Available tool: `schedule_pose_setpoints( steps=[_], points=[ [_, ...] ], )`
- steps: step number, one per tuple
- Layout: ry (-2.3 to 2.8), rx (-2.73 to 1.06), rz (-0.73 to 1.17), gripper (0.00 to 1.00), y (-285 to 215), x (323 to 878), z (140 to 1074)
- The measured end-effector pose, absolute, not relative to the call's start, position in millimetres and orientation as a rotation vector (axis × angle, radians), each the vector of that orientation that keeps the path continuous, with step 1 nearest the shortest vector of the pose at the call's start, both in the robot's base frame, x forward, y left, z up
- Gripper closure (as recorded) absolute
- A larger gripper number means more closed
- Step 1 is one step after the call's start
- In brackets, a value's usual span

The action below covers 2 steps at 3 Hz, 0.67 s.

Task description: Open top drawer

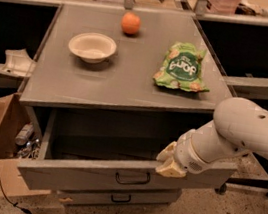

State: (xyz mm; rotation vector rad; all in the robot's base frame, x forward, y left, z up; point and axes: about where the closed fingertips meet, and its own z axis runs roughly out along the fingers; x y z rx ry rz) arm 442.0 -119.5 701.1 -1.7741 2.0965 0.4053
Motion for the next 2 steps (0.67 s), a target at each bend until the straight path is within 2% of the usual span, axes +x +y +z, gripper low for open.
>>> schedule_pose_setpoints(
  steps=[1,2],
  points=[
    [2.116,-1.714,0.410,1.00,-128.1,419.5,710.8],
    [2.116,-1.714,0.410,0.97,-128.1,419.5,710.8]
  ],
)
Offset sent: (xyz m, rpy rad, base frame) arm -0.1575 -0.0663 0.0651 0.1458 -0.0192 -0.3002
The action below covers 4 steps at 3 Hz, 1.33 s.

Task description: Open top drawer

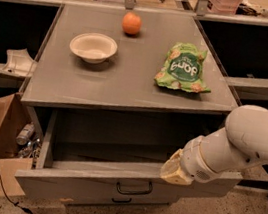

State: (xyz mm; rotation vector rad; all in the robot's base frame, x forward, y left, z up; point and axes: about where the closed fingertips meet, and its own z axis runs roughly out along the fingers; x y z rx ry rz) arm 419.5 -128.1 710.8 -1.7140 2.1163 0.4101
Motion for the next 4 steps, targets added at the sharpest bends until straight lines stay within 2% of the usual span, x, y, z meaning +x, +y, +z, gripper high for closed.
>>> schedule_pose_setpoints(
  steps=[2,3,4],
  points=[
    [2.116,-1.714,0.410,0.51,-128.1,419.5,710.8],
    [2.116,-1.714,0.410,0.20,-128.1,419.5,710.8],
    [2.116,-1.714,0.410,0.00,-128.1,419.5,710.9]
  ],
)
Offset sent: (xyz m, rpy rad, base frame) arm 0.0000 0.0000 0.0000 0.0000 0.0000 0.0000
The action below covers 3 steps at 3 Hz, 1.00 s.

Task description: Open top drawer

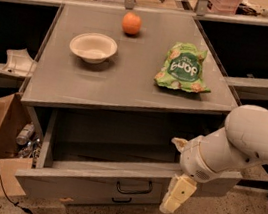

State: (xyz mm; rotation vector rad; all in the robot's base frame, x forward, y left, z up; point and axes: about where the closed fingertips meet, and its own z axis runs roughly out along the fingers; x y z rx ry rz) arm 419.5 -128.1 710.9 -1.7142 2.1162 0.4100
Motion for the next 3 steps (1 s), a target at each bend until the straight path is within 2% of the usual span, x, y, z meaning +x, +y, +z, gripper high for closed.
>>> schedule_pose_setpoints(
  steps=[3],
  points=[
    [2.231,-1.728,0.390,0.00,-151.4,402.1,696.6]
  ],
)
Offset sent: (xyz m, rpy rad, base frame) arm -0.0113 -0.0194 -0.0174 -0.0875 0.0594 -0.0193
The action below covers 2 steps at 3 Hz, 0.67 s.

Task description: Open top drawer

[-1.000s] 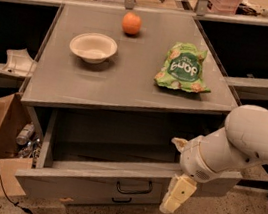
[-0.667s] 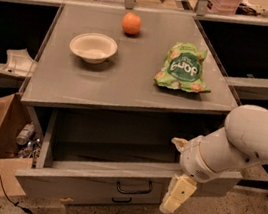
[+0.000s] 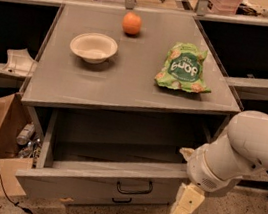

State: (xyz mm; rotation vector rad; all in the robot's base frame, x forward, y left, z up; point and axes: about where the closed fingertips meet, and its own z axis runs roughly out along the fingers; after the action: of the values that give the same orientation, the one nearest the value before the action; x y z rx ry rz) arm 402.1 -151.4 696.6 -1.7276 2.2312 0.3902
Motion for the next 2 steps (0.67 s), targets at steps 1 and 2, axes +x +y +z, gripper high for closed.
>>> schedule_pose_setpoints(
  steps=[1,2],
  points=[
    [2.293,-1.713,0.394,0.00,-165.7,387.6,697.4],
    [2.366,-1.669,0.418,0.00,-185.1,361.1,705.0]
  ],
)
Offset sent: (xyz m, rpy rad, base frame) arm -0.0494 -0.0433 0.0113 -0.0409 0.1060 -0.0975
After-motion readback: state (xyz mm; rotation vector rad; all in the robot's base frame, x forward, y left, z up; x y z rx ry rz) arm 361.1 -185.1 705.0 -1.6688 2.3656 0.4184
